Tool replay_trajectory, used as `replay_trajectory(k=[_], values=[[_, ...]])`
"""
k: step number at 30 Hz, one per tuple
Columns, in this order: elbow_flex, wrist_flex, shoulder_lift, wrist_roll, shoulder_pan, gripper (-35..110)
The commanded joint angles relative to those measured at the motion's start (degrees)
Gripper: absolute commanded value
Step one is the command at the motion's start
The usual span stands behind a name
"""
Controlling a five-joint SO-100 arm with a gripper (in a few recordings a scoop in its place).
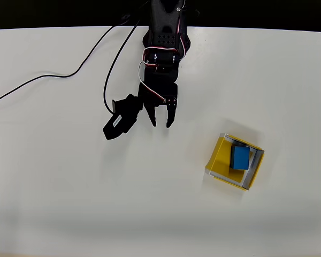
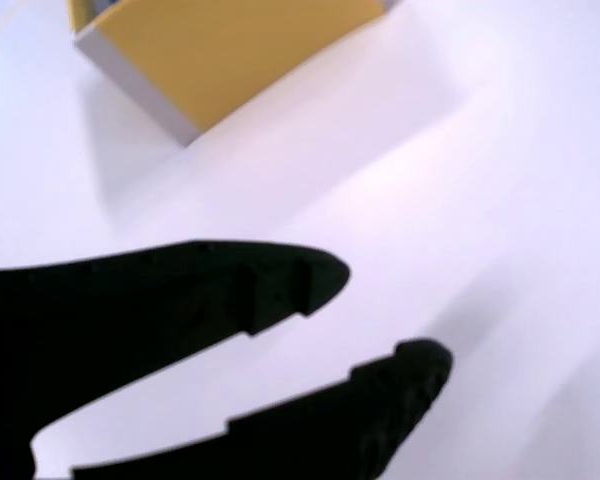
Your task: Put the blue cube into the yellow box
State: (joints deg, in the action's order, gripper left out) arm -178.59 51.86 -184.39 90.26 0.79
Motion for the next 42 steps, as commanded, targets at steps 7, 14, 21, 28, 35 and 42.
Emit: replay_trajectory(k=[7,14,21,28,35,42], values=[[-1.6,17.3,-5.8,-2.5,-0.5,12],[-1.6,25.5,-6.9,-1.0,-0.2,7],[-1.6,25.7,-7.2,-0.4,-1.3,6],[-1.6,25.8,-7.2,-0.5,-1.7,5],[-1.6,25.7,-7.1,-0.4,-2.0,5],[-1.6,25.7,-7.0,-0.4,-2.0,5]])
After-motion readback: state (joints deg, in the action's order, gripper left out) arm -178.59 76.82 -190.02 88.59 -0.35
